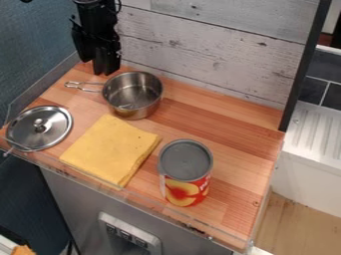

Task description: Moved can to the upper right of table

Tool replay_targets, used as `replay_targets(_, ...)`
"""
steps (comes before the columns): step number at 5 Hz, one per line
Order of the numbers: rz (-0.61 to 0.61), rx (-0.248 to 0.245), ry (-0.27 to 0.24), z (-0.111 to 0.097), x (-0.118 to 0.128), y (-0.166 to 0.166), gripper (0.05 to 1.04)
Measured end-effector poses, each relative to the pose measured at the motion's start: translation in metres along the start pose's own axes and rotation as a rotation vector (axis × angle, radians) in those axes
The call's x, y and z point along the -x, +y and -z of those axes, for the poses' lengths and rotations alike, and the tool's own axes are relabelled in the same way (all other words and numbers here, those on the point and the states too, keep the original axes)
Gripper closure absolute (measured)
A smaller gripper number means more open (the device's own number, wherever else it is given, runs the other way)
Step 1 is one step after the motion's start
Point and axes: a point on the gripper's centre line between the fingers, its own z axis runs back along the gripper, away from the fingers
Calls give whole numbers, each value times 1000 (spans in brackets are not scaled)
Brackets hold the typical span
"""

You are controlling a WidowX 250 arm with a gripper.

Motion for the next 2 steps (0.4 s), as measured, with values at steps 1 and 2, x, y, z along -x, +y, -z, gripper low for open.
replay_targets(1, 1, 24, 25, 13, 5, -5, 82)
replay_targets(2, 63, 60, 41, 8, 23, -49, 82)
